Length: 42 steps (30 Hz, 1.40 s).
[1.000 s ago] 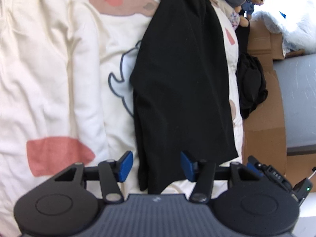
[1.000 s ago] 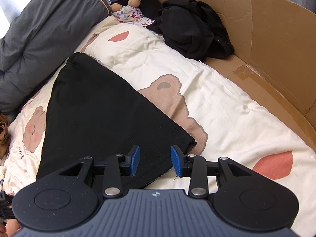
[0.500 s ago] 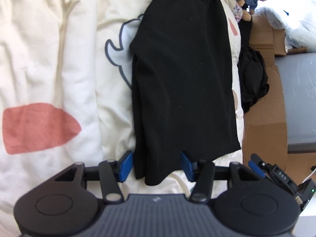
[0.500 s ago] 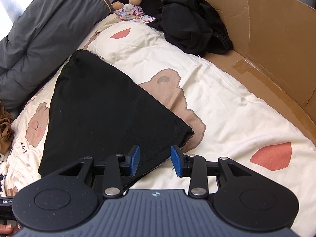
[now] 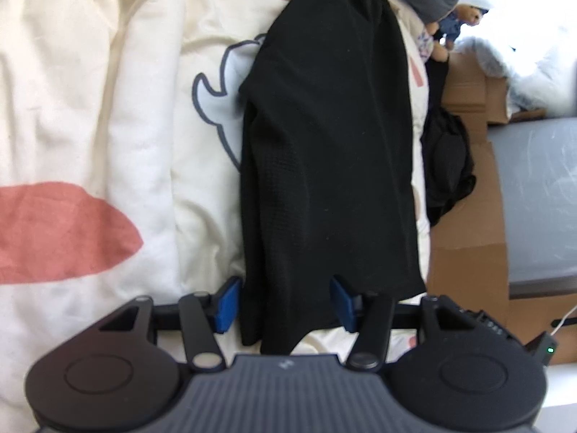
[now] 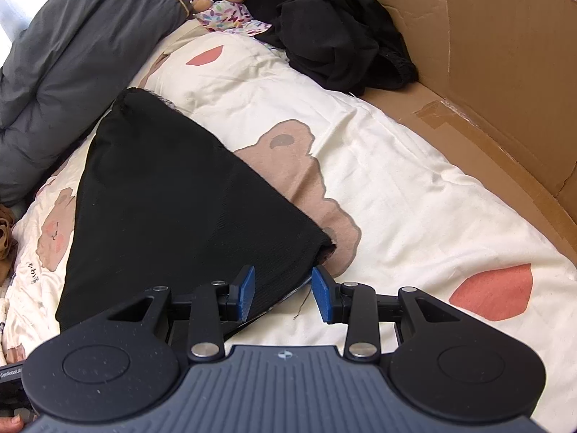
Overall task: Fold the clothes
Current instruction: 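Press the folded shorts edge flat with the left gripper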
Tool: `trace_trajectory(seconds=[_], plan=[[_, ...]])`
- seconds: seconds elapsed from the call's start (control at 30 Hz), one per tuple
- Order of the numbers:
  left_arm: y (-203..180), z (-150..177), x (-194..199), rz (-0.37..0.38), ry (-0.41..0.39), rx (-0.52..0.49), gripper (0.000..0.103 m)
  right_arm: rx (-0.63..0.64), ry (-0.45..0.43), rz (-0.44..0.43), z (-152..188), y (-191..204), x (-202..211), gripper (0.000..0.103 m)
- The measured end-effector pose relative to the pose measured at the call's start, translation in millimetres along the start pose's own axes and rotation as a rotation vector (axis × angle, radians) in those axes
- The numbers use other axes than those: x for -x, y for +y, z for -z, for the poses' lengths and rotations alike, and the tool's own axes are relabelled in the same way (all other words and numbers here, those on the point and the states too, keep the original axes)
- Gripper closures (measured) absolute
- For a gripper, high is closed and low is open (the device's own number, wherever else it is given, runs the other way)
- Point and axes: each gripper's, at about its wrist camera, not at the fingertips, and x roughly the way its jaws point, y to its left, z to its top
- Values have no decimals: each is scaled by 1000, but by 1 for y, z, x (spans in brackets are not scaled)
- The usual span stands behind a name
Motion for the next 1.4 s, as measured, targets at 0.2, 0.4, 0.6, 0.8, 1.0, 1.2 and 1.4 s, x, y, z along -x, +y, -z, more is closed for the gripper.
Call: trace_trajectory(seconds=[0.2, 0.4, 0.6, 0.8, 1.0, 1.2, 1.4], plan=[[13, 1, 4, 94, -24, 39, 71, -24, 34, -6, -14, -21, -21, 64], [17, 2, 2, 112, -27, 46, 59, -57, 84, -47, -28, -34, -41, 61], [8, -1, -3, 114, -33, 14, 50, -116, 125, -127, -35, -48, -63, 54], [18, 0, 1, 135, -44, 32, 51, -119, 179, -182, -43, -59, -83, 53], [22, 0, -1, 165, -48, 37, 51, -148, 214, -312, -53, -73, -97, 53], [21, -2, -9, 187, -52, 43, 56, -87, 280, -439, -58, -67, -110, 53], [14, 4, -13, 169, -57, 64, 79, -28, 319, -479, -58, -59, -116, 55]])
